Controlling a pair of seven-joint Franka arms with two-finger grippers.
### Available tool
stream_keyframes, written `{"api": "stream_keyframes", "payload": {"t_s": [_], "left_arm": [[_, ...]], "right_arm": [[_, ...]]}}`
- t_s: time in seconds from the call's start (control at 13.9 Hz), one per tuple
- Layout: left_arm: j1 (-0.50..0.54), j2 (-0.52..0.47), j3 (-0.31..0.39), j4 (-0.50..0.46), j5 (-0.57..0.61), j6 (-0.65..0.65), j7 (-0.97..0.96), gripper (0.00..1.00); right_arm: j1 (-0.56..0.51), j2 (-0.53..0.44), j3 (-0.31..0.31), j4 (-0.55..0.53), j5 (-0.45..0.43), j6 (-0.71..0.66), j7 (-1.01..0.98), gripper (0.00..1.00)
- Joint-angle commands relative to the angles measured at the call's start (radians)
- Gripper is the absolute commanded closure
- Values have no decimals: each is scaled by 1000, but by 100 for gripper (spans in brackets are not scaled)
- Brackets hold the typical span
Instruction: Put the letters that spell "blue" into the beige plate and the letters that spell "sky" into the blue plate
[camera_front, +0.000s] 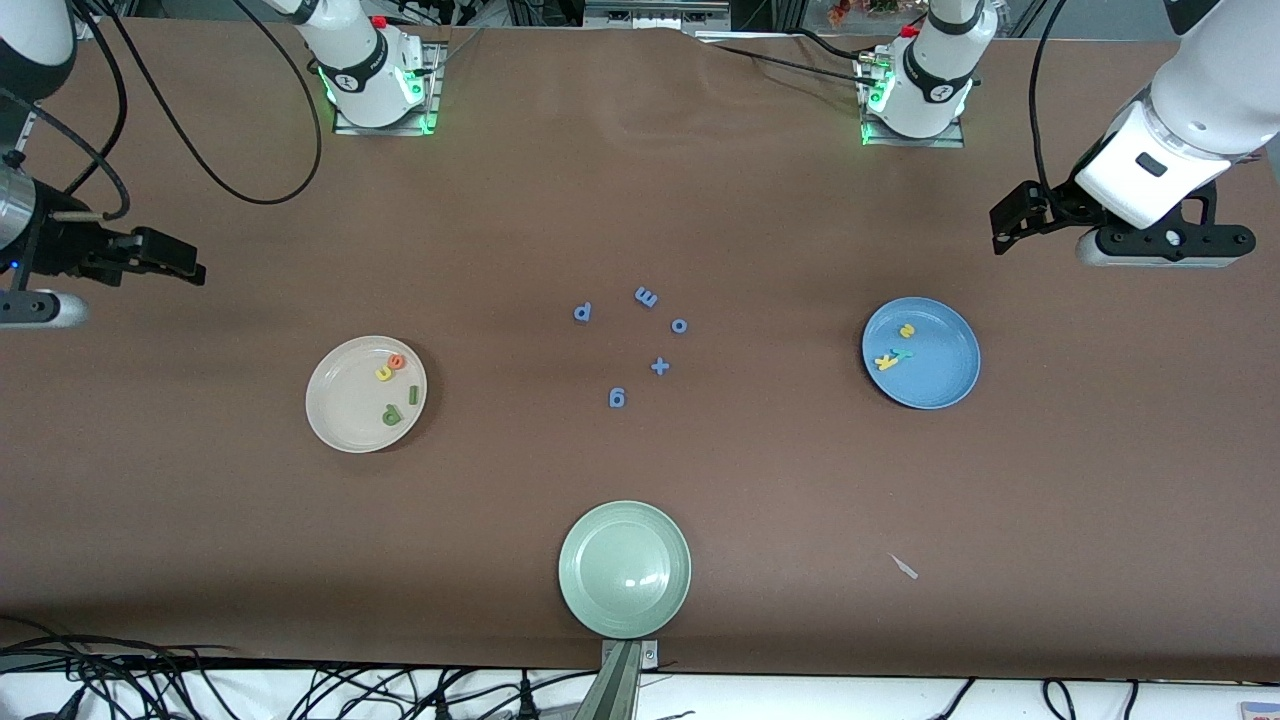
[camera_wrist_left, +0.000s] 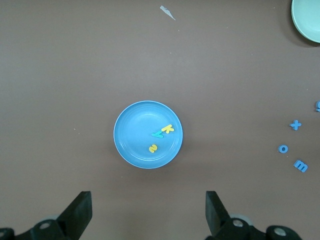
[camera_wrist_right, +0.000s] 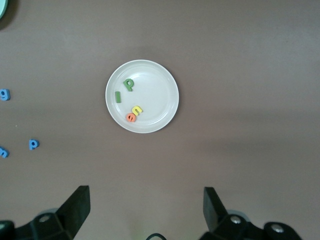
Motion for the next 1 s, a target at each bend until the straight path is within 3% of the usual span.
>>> {"api": "stream_keyframes", "payload": {"t_s": [0.0,0.29,0.93], "left_arm": [[-4,-10,2,6,-12,-16,8,0],[-4,-9,2,6,-12,-16,8,0],[-4,-10,-6,6,-12,-16,8,0]], "right_arm": [[-37,-79,51,-91,-35,20,15,0],[-39,-122,51,-111,-36,12,12,0],[-37,-113,45,-91,-33,17,-5,0]]}}
